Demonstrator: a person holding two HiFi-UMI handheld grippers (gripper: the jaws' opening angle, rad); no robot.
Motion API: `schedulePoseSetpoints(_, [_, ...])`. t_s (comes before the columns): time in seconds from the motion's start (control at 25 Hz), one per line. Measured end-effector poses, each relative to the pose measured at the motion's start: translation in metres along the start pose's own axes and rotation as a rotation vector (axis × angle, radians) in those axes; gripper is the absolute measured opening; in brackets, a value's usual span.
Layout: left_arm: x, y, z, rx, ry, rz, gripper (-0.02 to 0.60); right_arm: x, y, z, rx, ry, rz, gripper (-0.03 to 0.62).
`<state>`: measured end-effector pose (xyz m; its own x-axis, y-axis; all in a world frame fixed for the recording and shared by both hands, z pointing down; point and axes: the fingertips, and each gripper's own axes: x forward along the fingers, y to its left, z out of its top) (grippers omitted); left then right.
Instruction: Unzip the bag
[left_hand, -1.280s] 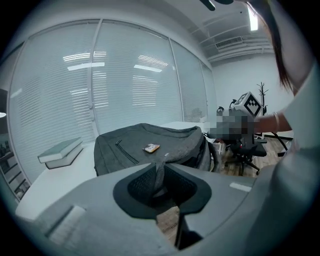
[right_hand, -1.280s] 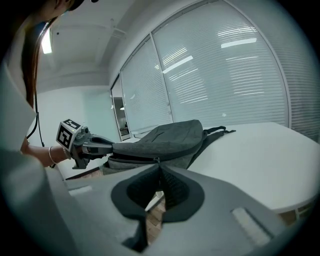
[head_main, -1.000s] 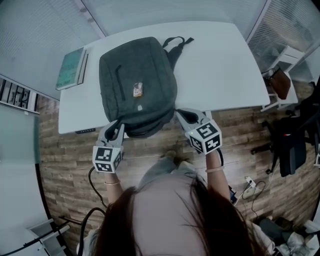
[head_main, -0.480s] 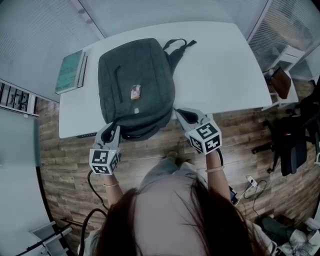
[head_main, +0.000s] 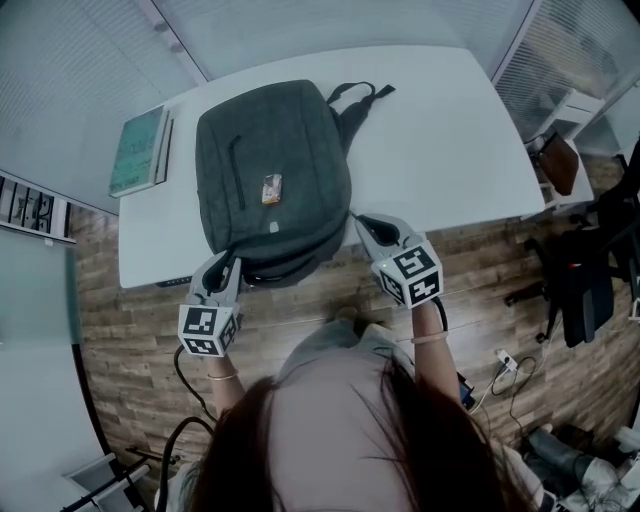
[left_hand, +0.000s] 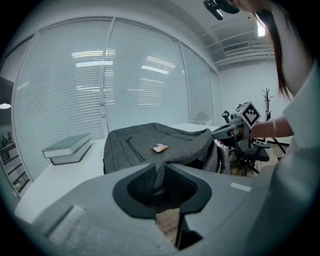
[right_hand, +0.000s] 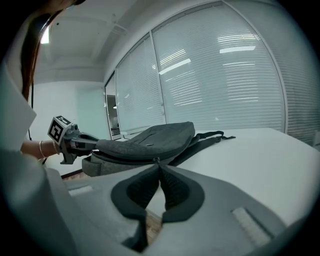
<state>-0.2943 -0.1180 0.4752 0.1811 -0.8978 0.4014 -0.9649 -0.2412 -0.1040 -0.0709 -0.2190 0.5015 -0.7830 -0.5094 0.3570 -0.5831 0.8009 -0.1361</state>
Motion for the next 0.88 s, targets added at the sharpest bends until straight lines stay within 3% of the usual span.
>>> schedulePoseSetpoints(0.44, [-0.002, -0.004, -0.002, -0.018, 0.016, -0.113, 0.059, 0.006, -0.017, 0.002, 0.047, -0.015, -0.09, 0.014])
schedulePoseSetpoints(0.88, [0.001, -0.003, -0.003, -0.074, 0.022, -0.092, 0.06, 0.02, -0.037, 0.007, 0.04, 0.004, -0.035, 0.014])
